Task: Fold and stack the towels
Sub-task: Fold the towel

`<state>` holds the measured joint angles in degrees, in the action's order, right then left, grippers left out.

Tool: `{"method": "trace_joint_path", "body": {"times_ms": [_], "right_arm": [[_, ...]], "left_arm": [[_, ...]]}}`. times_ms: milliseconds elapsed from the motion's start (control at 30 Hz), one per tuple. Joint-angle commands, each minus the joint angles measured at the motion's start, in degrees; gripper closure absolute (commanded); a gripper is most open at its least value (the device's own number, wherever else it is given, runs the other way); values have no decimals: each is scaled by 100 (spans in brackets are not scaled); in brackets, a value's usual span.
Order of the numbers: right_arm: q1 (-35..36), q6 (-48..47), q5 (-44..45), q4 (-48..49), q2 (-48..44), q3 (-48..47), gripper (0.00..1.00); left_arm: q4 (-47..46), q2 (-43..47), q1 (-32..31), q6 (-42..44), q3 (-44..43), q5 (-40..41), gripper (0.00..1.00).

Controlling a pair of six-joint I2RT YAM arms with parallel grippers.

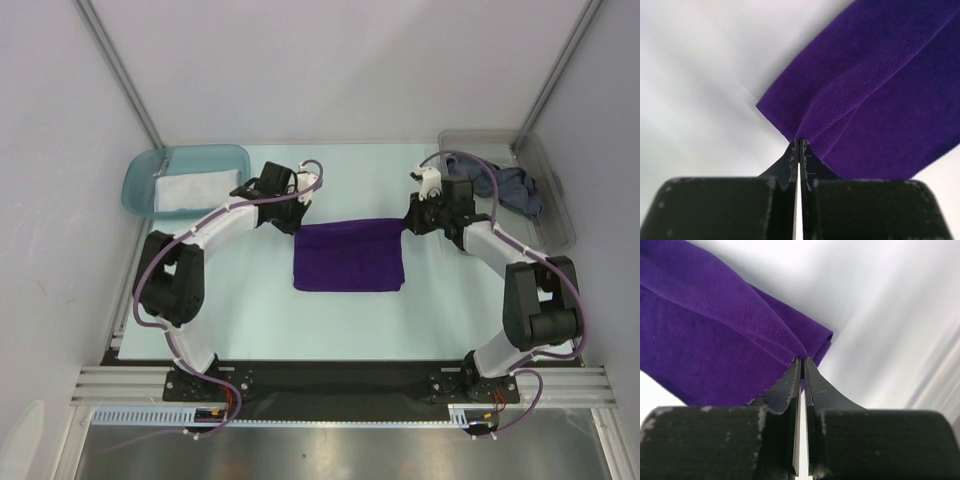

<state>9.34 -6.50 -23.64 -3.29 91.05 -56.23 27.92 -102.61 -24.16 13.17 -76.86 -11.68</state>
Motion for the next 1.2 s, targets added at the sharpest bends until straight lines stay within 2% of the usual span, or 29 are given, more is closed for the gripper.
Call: {"method": "trace_joint_path", "body": {"times_ms": [0,167,433,600,800,967,1167], "right_arm": [[41,290,377,267,-587,278,100],[85,579,737,441,-1079,858,100],[226,1045,738,435,-1483,1394,100],[515,1177,966,347,-1739,1536,100],[674,1318,1572,-198,-1809,1571,100],[753,1485,1757,-330,-1994,1676,100],[1112,1722,1819,-453,-2117,1817,100]], "left_arm": [[-392,601,-71,-341,337,157,99],[-551,1049,-97,-560,883,122,100],[-569,1384,-291,-763,1419,315,100],[-516,1445,-396,-860,1534,474,100],[-384,1612,-467,-851,1674,913,100],[-489,1867,-502,-983,1841,852,100],[-253,1683,-598,-1036,1885,913,100]]}}
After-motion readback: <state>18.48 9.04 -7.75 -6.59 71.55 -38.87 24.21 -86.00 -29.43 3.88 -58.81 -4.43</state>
